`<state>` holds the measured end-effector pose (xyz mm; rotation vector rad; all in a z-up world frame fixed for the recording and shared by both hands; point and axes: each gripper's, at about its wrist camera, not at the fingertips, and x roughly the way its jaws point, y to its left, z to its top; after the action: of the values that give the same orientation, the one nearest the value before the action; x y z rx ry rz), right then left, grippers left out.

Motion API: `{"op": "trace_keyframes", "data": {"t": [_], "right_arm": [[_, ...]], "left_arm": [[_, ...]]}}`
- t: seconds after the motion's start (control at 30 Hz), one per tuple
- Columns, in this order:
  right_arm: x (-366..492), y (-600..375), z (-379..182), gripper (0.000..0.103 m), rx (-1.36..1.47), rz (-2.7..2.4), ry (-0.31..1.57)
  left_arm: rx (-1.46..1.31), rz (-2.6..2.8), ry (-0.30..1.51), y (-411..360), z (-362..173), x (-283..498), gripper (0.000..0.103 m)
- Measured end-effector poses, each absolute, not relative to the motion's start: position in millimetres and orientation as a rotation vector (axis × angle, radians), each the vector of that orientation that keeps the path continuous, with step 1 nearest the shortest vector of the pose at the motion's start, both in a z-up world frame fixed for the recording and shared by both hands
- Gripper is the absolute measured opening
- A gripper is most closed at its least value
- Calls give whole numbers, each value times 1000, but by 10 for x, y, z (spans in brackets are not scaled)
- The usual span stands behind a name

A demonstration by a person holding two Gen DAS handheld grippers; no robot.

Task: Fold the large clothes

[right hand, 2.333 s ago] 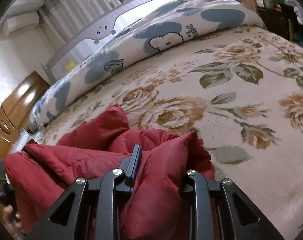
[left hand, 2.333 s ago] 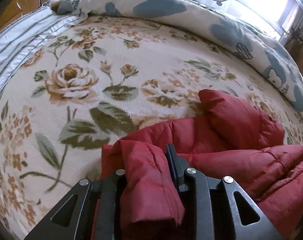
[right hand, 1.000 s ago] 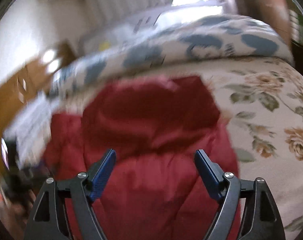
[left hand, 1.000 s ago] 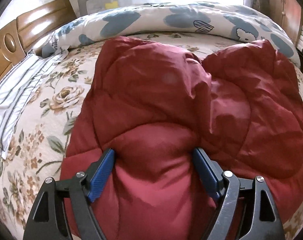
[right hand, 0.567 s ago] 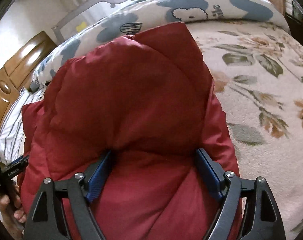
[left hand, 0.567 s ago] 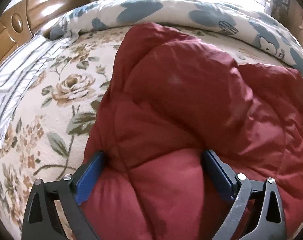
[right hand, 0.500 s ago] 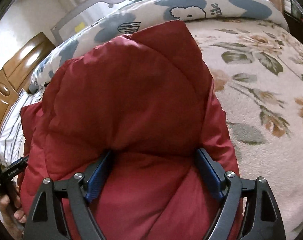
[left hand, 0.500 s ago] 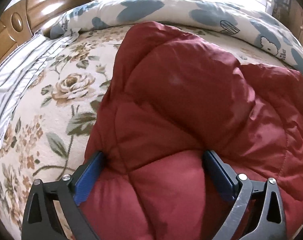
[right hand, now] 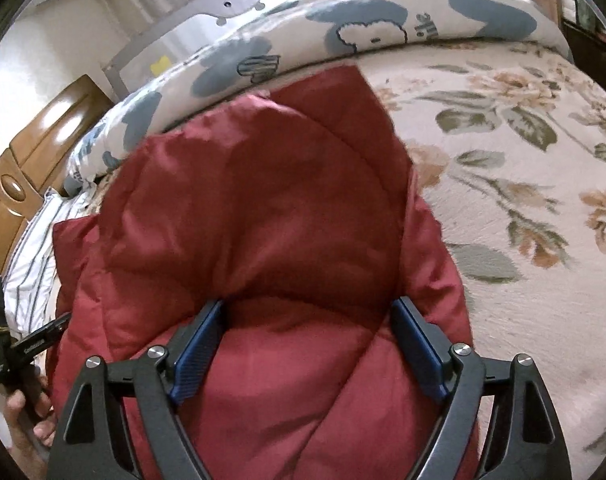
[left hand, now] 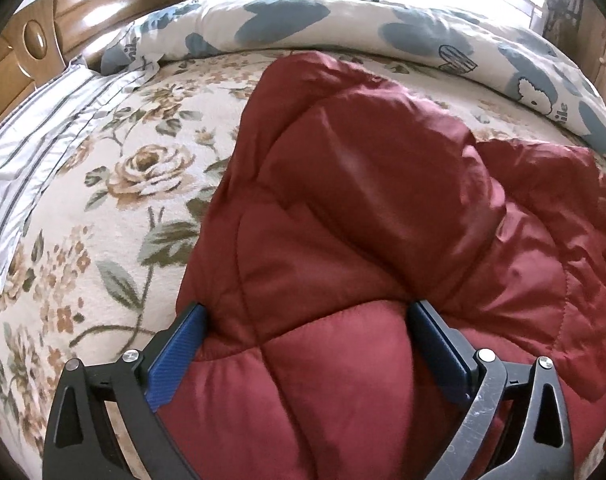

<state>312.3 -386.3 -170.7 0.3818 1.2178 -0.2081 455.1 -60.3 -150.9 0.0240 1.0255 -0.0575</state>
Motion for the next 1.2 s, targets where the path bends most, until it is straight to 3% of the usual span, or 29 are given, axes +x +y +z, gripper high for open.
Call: {"op": "trace_keyframes", "data": {"t": [0.53,0.83,1.2], "right_arm": [[2665,-4217,-1377,87,471,-224,1155],[2452,-4421,-1586,87,608,-221,1191],[2509,-4390,-1763,88,660,-179,1223]], "left_arm": [[-260,-149,1010,132,-1317,4121,101],[-446,-186,1076,541,-1556,4120,101],[-531,-256,1147,485,-1898,4342,102]]}}
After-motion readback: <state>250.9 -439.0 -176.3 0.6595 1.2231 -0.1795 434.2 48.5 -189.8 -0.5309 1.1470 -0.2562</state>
